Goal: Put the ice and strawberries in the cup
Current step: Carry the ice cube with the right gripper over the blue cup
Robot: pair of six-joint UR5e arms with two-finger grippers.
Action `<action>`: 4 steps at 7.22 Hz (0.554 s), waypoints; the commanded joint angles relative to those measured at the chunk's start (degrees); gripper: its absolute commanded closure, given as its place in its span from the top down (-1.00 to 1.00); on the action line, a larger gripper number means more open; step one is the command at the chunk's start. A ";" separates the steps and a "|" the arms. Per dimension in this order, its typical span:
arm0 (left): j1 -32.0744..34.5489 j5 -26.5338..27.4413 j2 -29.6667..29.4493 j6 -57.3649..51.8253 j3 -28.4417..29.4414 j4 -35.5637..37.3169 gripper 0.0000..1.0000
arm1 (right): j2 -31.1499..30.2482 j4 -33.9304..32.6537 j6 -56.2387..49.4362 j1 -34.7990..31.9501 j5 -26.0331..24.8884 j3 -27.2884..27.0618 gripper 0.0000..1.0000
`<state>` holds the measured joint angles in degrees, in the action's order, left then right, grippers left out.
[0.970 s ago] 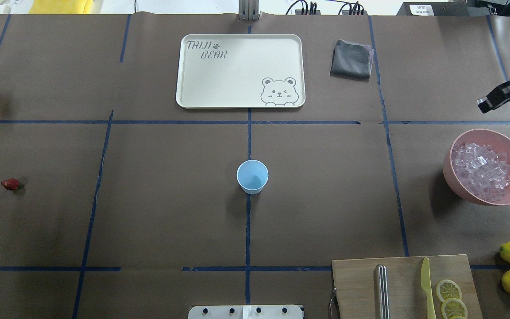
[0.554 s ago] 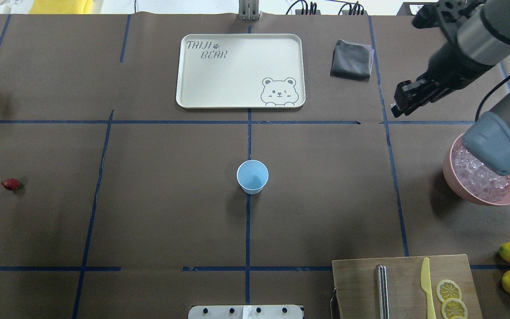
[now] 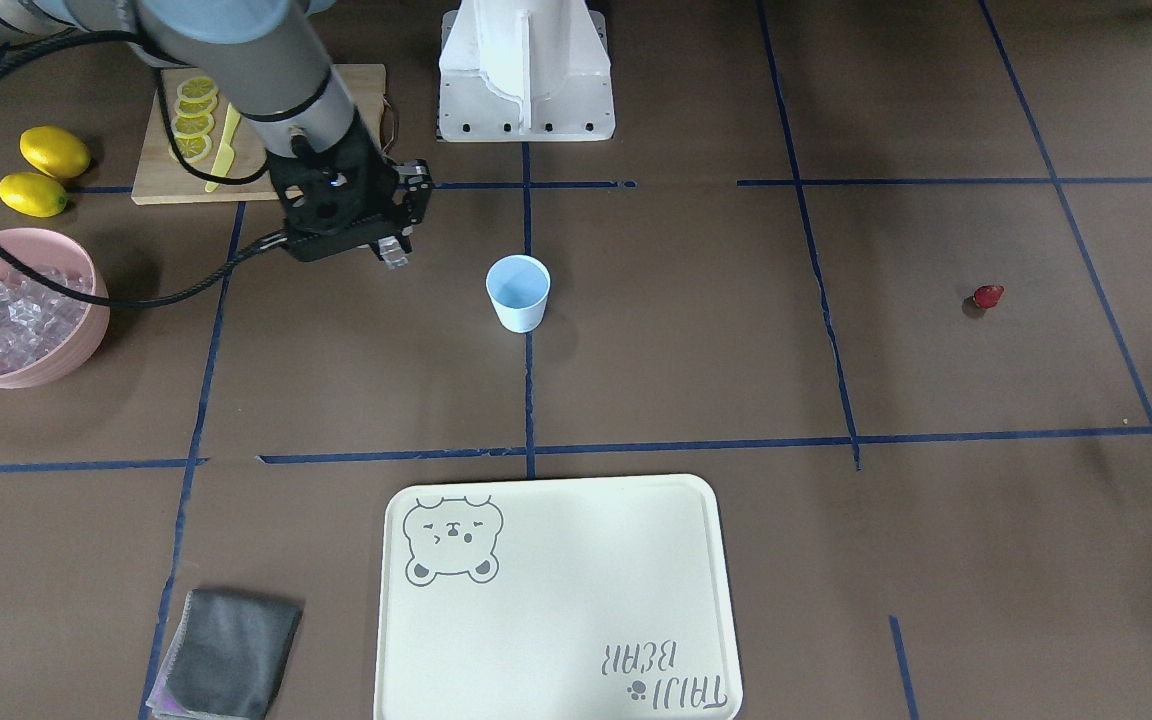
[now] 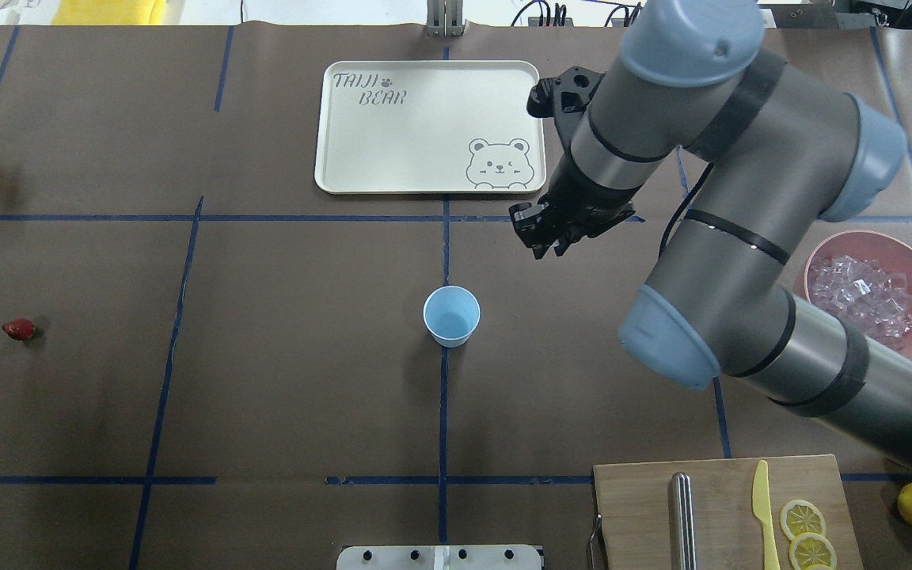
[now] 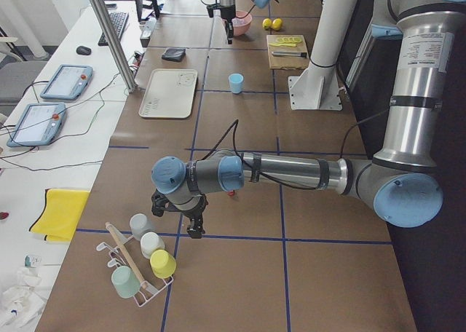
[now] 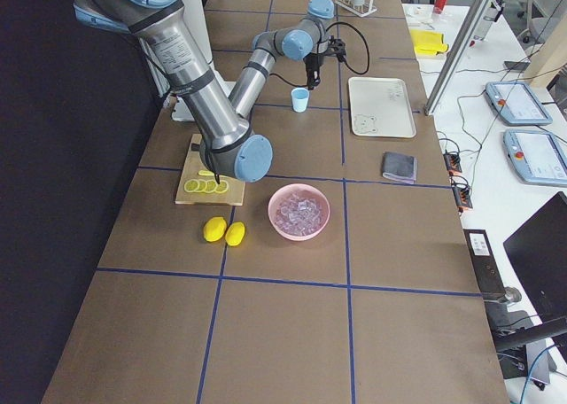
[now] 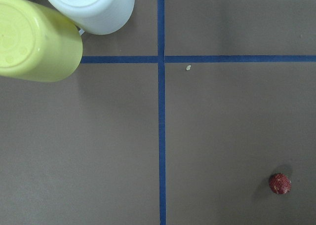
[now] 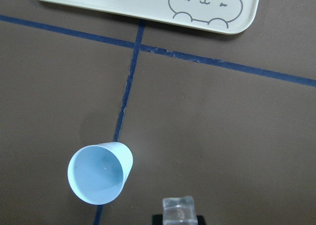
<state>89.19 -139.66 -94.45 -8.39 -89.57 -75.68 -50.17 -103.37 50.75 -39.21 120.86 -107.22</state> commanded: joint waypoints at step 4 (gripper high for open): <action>-0.06 0.00 -0.03 -0.05 0.09 -0.09 1.00 | 6.75 3.79 5.85 8.00 -7.38 10.97 -0.98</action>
<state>89.12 -139.66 -94.48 -8.43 -89.52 -75.76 -44.11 -100.46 56.11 -32.57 114.35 -98.09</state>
